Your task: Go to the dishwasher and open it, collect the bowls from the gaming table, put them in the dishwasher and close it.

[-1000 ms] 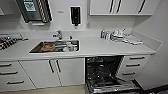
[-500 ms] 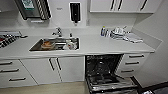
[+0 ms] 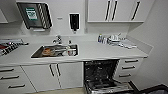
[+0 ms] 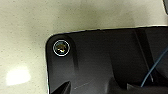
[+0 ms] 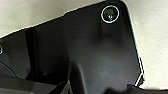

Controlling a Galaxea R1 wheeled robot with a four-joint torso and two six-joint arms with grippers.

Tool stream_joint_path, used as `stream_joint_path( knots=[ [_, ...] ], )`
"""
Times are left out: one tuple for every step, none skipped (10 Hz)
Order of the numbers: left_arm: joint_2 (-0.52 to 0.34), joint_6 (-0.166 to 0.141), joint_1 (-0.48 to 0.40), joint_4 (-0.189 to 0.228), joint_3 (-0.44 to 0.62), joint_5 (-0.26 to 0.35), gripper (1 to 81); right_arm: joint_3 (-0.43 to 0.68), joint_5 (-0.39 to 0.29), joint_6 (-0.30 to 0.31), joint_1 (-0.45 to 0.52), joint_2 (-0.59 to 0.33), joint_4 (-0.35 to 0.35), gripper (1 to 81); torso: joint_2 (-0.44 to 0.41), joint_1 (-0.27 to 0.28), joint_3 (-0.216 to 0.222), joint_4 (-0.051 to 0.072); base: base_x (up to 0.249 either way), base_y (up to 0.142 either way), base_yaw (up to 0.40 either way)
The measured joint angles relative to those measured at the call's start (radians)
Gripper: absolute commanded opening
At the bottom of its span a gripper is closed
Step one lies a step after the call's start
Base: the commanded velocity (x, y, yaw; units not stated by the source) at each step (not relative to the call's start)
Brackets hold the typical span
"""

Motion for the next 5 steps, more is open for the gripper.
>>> stream_joint_path(
  knots=[
    [0.0, 0.0, 0.001, 0.0, 0.0, -0.001, 81.1, 0.0, -0.002, 0.0, -0.004, 0.0, 0.0, 81.1, 0.036, -0.024, 0.035, -0.006, 0.0, 0.0, 0.0],
    [0.0, 0.0, 0.002, 0.0, -0.001, -0.001, 81.1, 0.0, -0.002, 0.0, -0.005, 0.0, 0.0, 81.1, 0.072, -0.047, 0.07, -0.012, 0.0, 0.0, 0.0],
    [0.0, 0.0, 0.005, 0.0, -0.001, -0.001, 81.1, 0.0, -0.002, 0.0, -0.005, 0.001, 0.0, 81.1, 0.108, -0.071, 0.104, -0.018, 0.0, 0.0, 0.0],
    [0.0, 0.0, 0.01, 0.0, -0.001, -0.002, 81.1, 0.0, -0.003, 0.0, -0.007, 0.003, 0.0, 81.1, 0.143, -0.094, 0.139, -0.024, 0.0, 0.0, 0.0],
    [0.0, 0.0, 0.016, 0.001, -0.001, -0.004, 81.1, 0.0, -0.002, 0.0, -0.01, 0.007, 0.0, 81.1, 0.176, -0.116, 0.171, -0.027, 0.0, 0.0, 0.0]
  ],
)
